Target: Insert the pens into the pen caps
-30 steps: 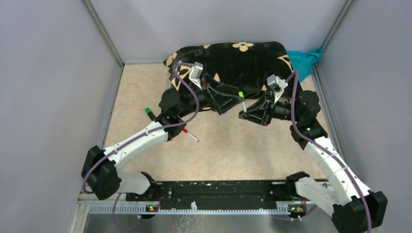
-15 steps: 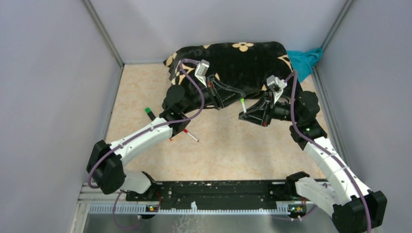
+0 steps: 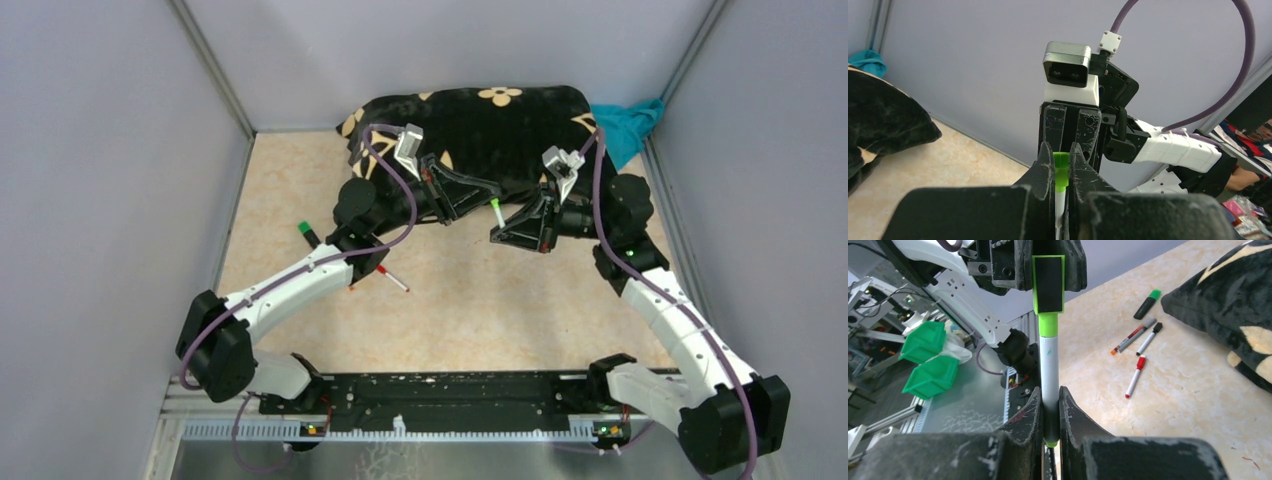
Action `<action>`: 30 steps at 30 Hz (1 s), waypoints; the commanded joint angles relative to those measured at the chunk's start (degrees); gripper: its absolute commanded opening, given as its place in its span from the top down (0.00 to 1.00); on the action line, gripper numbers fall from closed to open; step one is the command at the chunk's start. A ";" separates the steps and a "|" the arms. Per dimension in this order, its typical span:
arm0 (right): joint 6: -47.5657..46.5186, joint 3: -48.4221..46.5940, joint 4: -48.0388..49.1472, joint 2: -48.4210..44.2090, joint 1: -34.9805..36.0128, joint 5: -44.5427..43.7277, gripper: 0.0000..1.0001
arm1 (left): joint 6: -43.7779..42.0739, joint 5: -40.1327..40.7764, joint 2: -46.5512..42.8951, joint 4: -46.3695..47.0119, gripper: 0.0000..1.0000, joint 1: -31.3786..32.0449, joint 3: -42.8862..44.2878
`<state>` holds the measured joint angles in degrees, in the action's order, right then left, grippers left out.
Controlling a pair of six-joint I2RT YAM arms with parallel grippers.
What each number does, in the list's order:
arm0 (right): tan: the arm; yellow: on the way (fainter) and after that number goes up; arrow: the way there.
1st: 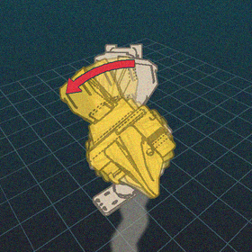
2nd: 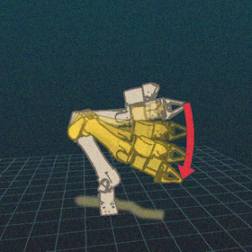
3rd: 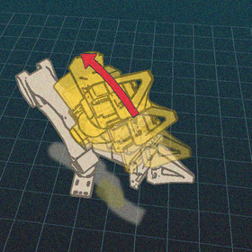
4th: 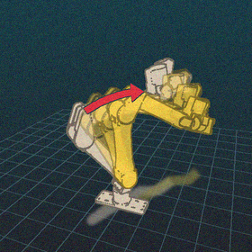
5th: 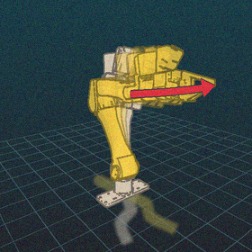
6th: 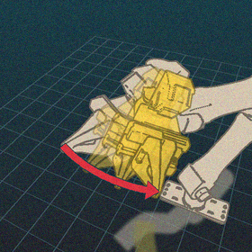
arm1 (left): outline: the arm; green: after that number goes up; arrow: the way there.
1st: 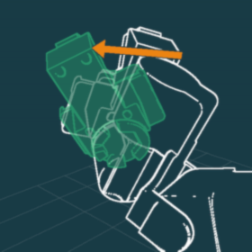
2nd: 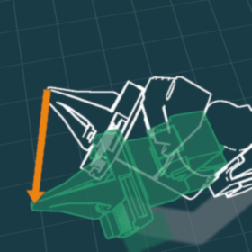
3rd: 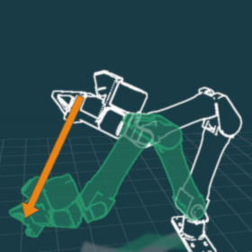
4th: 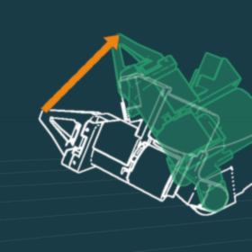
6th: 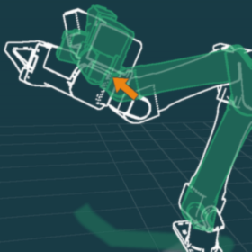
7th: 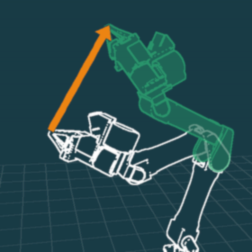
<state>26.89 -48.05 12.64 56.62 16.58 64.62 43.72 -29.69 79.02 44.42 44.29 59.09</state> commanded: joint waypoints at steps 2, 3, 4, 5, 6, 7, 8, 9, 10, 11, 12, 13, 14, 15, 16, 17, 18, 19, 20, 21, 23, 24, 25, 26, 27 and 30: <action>0.38 -7.37 7.14 2.47 -1.90 -3.75 1.00 | -0.35 -7.36 -0.57 -5.56 1.00 3.26 -5.89; 0.40 -7.25 7.09 2.70 -1.90 -2.88 1.00 | -0.39 -6.81 -0.85 -5.74 1.00 3.26 -6.06; 0.20 -7.10 7.08 2.89 -1.90 -1.85 1.00 | -0.58 -5.74 -1.07 -6.09 1.00 3.21 -6.01; -0.48 -6.74 6.66 2.96 -1.83 -0.78 1.00 | -0.63 -4.27 -1.45 -6.55 0.99 3.13 -5.82; -1.74 -6.50 5.48 2.78 -1.74 0.06 1.00 | -0.51 -2.42 -1.78 -6.72 0.94 3.00 -5.59; -3.40 -6.23 3.65 2.67 -1.54 0.78 1.00 | -0.11 -0.58 -2.22 -6.60 0.86 2.73 -5.50; -5.73 -5.95 1.62 2.49 -1.36 1.64 1.00 | 0.65 1.72 -2.71 -6.21 0.79 2.27 -5.48; -8.52 -5.75 -1.30 2.20 -1.15 2.44 1.00 | 1.67 3.94 -3.31 -5.64 0.74 1.68 -5.54; -11.23 -5.62 -4.26 1.92 -1.12 2.99 1.00 | 2.98 5.77 -4.20 -4.88 0.70 0.64 -5.56; -14.02 -5.52 -7.20 1.65 -1.15 3.44 1.00 | 3.88 8.41 -5.17 -5.02 0.64 -0.05 -5.61; -17.10 -5.48 -10.71 1.37 -1.12 3.83 1.00 | 4.47 11.20 -6.28 -5.58 0.55 -0.68 -5.69; -20.97 -5.55 -14.61 1.12 -1.10 3.87 1.00 | 4.64 14.33 -7.57 -6.37 0.48 -1.15 -5.88; -24.33 -5.60 -18.52 0.82 -1.15 3.60 1.00 | 4.30 17.14 -8.82 -7.63 0.40 -1.52 -6.01; -28.06 -5.62 -21.91 0.57 -1.12 3.18 1.00 | 3.49 19.56 -10.29 -9.23 0.34 -1.84 -6.30; -31.53 -5.65 -25.10 0.35 -1.15 2.49 1.00 | 2.09 21.67 -11.61 -11.53 0.29 -2.04 -6.47; -33.89 -5.44 -27.49 0.19 -1.12 1.68 1.00 | 0.74 23.17 -12.82 -13.99 0.25 -2.36 -6.64; -35.86 -5.14 -29.16 0.08 -1.09 0.72 1.00 | -0.47 24.55 -14.06 -16.55 0.22 -2.80 -6.95; -37.64 -4.77 -30.77 -0.01 -1.15 -0.19 1.00 | -1.61 25.14 -15.07 -18.80 0.22 -3.39 -7.38; -39.21 -4.32 -31.98 -0.02 -1.11 -0.95 1.00 | -2.60 25.34 -16.17 -20.87 0.21 -3.97 -7.80; -40.53 -3.88 -32.93 0.03 -1.11 -2.43 1.00 | -3.80 25.68 -17.19 -23.91 0.20 -4.41 -8.10; -42.23 -2.83 -34.05 0.32 -1.11 -4.48 1.00 | -6.01 26.62 -19.04 -27.71 0.19 -4.79 -8.28; -42.76 -2.34 -34.39 0.72 -1.12 -5.71 1.00 | -7.16 27.06 -19.85 -29.82 0.18 -4.89 -8.22; -43.25 -1.86 -34.67 1.26 -1.11 -7.15 1.00 | -8.29 27.39 -20.63 -32.28 0.18 -4.91 -8.02; -43.47 -1.42 -34.84 1.84 -1.07 -8.13 1.00 | -9.37 27.93 -21.33 -34.00 0.18 -4.92 -7.91; -43.50 -1.01 -35.06 2.59 -0.98 -9.08 1.00 | -10.25 28.55 -21.90 -35.75 0.18 -4.92 -7.61; -44.03 -0.35 -36.27 5.20 1.33 -14.11 1.00 | -13.33 31.09 -23.77 -39.50 0.17 -4.98 -6.96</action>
<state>-13.17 -49.45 -20.86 58.78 16.08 57.76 36.49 -3.07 57.45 14.09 39.59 52.12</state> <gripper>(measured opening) 0.066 0.824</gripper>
